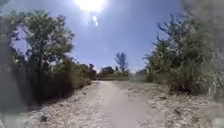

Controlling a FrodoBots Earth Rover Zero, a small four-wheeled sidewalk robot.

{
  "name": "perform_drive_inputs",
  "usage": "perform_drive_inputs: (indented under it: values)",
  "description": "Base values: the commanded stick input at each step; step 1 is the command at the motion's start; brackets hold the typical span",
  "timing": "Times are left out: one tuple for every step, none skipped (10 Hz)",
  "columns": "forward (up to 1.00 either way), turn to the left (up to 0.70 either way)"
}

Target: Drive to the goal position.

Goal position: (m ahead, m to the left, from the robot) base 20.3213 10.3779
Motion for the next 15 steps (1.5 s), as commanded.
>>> perform_drive_inputs:
  values:
    - [0.44,0.02]
    - [0.44,0.02]
    - [0.44,0.02]
    - [0.44,0.02]
    - [0.44,0.02]
    - [0.44,0.02]
    - [0.44,0.02]
    - [0.44,0.02]
    - [0.44,0.02]
    - [0.44,0.02]
    - [0.44,0.02]
    - [0.44,0.02]
    - [0.44,0.02]
    - [0.44,0.02]
    - [0.44,0.02]
